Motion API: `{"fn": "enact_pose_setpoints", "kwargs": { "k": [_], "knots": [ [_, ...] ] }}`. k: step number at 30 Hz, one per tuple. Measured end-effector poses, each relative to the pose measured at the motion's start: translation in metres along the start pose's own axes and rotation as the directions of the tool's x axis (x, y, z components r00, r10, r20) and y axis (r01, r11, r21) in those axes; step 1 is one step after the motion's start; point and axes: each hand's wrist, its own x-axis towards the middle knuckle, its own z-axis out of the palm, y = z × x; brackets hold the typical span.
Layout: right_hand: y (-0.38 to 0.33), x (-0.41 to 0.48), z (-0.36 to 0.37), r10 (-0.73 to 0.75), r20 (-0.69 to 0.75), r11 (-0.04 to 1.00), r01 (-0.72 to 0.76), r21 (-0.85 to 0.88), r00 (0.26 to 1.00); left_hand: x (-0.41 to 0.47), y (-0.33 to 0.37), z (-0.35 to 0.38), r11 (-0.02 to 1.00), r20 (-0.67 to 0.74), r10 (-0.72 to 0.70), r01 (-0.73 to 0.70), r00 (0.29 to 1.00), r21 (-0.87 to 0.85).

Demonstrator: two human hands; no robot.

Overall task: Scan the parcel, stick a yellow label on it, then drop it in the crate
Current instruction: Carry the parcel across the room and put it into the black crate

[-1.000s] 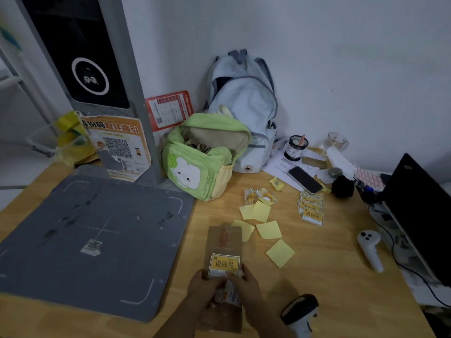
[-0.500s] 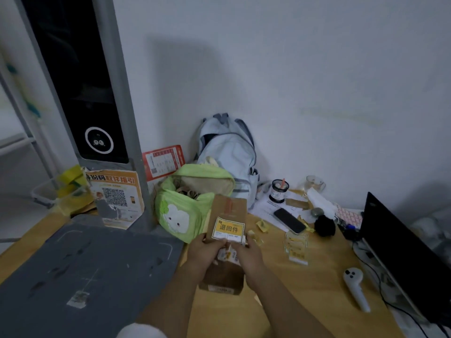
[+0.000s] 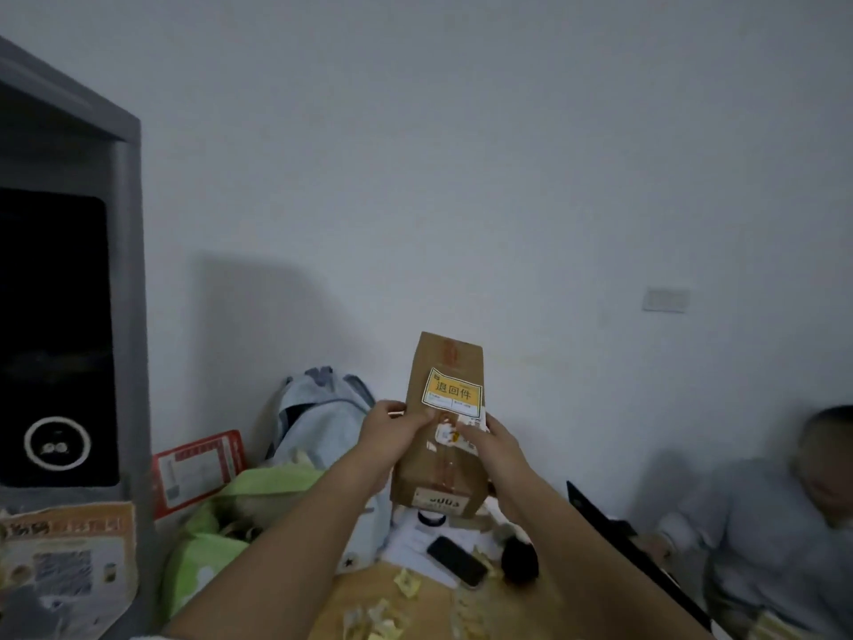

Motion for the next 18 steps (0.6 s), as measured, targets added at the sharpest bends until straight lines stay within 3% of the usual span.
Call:
{"fn": "enact_pose_setpoints", "kwargs": {
  "k": [5, 10, 18],
  "knots": [
    [-0.044, -0.032, -0.036, -0.033, -0.104, 0.999, 0.033, -0.006, 0.994, -0.010, 0.039, 0.035, 0.995, 0.086, 0.099, -0.100, 0.991, 0.006],
    [-0.057, -0.073, -0.086, -0.098, -0.272, 0.995, 0.087, -0.054, 0.957, -0.033, 0.049, 0.088, 0.993, 0.283, 0.115, -0.103, 0.952, -0.057],
    [-0.052, -0.189, -0.146, -0.054, -0.543, 0.997, 0.017, -0.073, 0.838, -0.118, 0.042, 0.152, 0.998, 0.621, 0.031, 0.010, 0.783, -0.062]
  ]
}}
